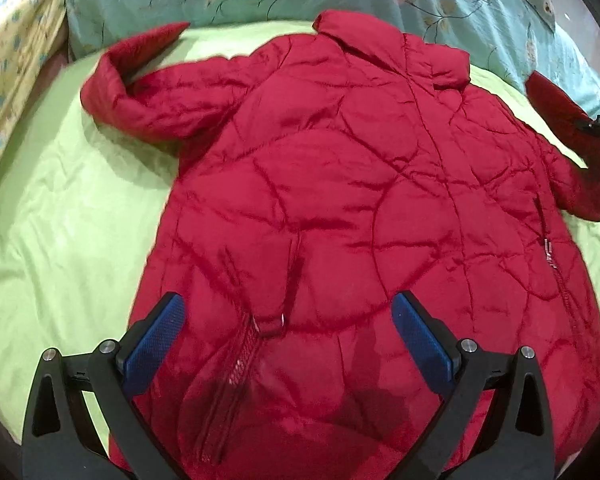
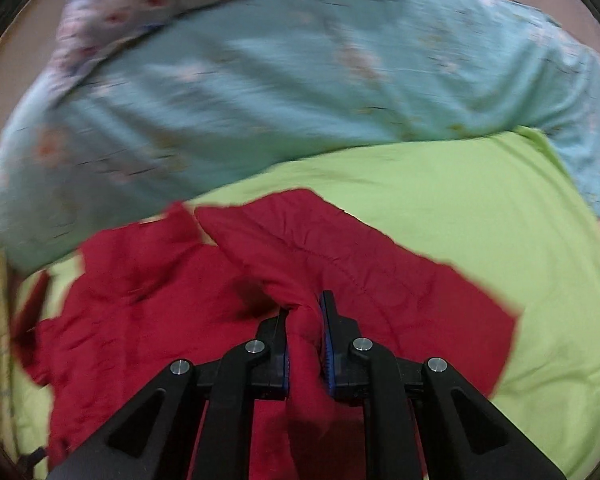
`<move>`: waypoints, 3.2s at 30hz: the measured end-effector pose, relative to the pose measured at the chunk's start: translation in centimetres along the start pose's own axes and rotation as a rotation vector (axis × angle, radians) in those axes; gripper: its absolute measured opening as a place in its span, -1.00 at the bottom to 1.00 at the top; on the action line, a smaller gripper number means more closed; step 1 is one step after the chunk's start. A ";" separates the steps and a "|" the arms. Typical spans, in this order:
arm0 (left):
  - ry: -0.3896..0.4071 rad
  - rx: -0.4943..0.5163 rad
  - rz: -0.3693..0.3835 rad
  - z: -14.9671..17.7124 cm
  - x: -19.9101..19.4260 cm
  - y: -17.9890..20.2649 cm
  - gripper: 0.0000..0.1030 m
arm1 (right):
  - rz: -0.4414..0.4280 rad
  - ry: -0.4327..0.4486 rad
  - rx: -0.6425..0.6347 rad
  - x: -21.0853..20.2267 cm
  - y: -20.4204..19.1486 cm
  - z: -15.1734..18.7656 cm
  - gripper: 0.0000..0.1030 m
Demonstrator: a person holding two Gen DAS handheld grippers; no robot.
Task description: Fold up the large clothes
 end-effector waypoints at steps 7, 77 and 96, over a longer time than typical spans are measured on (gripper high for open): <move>-0.050 -0.041 0.074 0.8 0.1 -1.2 1.00 | -0.248 -0.062 -0.187 1.9 -12.0 5.1 -0.76; 0.174 0.021 0.259 -12.2 2.6 0.9 -0.64 | -0.042 -0.223 -0.161 11.4 -5.9 9.8 0.12; 0.085 0.105 0.173 -10.2 9.3 3.9 -0.64 | -0.010 -0.278 -0.309 13.0 -10.0 12.6 0.16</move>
Point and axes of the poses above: each gripper's, at about its wrist camera, not at the fingertips, and x roughly the way its jaws point, y to its right, z to its underside, the point moved 5 cm from there along x, roughly the way its jaws point, and after that the axes turned 10 degrees about -z, right-handed, at the moved point
